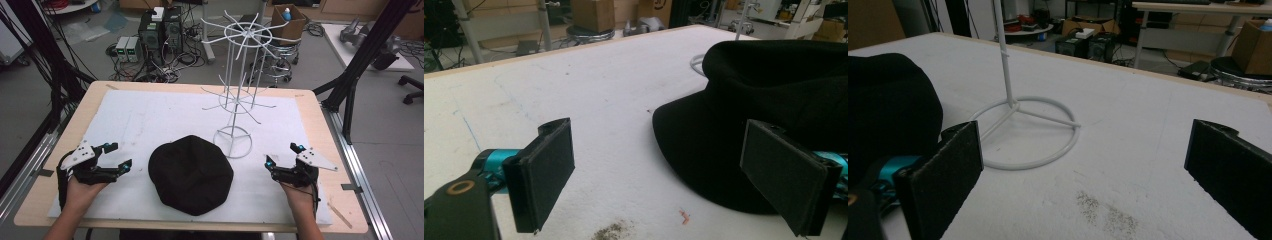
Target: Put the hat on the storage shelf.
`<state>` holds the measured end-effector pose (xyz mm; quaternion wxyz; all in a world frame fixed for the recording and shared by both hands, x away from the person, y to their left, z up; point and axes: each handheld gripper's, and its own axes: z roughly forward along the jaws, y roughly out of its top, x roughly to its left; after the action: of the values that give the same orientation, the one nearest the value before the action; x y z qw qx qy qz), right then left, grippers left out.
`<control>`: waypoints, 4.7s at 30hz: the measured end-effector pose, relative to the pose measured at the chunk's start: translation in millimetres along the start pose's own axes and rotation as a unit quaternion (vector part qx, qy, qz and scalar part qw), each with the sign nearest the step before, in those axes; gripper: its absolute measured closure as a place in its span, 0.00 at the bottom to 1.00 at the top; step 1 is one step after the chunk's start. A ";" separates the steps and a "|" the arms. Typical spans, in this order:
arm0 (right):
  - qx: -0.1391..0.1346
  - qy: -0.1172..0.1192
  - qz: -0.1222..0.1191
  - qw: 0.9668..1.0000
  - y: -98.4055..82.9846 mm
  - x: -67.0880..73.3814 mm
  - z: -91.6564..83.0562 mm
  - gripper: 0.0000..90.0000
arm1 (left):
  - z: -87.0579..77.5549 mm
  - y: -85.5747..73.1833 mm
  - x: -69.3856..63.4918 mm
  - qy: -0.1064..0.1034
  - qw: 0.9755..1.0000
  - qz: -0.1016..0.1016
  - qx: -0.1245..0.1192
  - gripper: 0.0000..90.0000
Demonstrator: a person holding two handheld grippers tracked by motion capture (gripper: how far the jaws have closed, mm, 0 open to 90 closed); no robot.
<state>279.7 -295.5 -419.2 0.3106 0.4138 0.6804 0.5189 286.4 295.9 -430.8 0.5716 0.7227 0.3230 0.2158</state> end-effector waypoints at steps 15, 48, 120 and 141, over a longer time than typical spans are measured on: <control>0.008 0.003 -0.004 1.000 -0.5 4.1 4.9 0.01 | -4.0 -0.1 0.1 0.012 1.000 -0.006 -0.009 0.16; 0.019 0.000 0.006 1.000 -2.1 1.8 10.4 0.01 | 14.4 51.1 -40.0 -0.095 0.995 -0.026 -0.004 0.15; 0.034 0.001 0.003 0.999 -5.4 -0.9 14.0 0.01 | 120.6 114.4 -128.9 -0.195 0.957 0.117 0.180 0.83; 0.035 0.003 0.004 0.999 -5.6 0.6 14.7 0.01 | 54.2 159.7 -66.8 -0.277 0.960 0.036 0.013 0.83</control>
<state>290.7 -289.0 -428.5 0.2917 0.4256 0.6977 0.4970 311.8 189.0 -286.5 0.6209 0.7729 0.1287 0.0229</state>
